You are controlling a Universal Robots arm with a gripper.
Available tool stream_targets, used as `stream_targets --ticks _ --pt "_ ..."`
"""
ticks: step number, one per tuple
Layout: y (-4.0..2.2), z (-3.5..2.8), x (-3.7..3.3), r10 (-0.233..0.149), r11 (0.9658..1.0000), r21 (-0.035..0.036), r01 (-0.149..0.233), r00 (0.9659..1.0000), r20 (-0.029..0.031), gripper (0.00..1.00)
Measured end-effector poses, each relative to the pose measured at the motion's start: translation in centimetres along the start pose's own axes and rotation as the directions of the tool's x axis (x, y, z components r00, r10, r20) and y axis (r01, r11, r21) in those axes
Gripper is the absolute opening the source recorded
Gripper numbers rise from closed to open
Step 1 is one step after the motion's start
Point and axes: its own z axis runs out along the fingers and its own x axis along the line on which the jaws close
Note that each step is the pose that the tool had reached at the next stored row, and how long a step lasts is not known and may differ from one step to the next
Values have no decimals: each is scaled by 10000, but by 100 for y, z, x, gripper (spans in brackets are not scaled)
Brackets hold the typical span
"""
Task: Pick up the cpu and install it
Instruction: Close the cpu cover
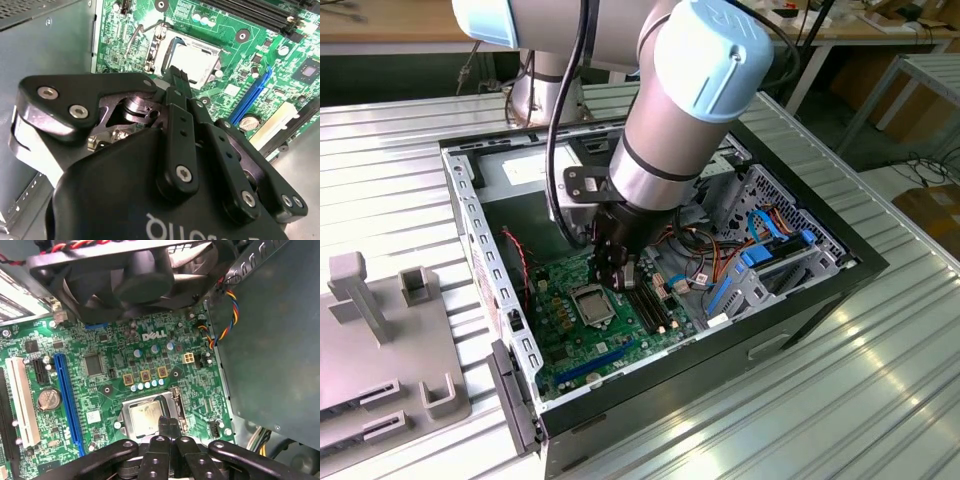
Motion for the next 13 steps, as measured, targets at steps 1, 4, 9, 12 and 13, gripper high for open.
stream_targets --ticks 1,4,9,12,13 --pt "1 0 0 -15 10000 2 15 10000 -15 11" --pt "1 0 0 -48 10000 5 48 10000 -50 11" --pt "1 0 0 -103 9999 10 103 9999 -105 11" --pt "1 0 0 -134 9999 12 135 9998 -137 11" --pt "1 0 0 -142 9999 13 142 9998 -146 11"
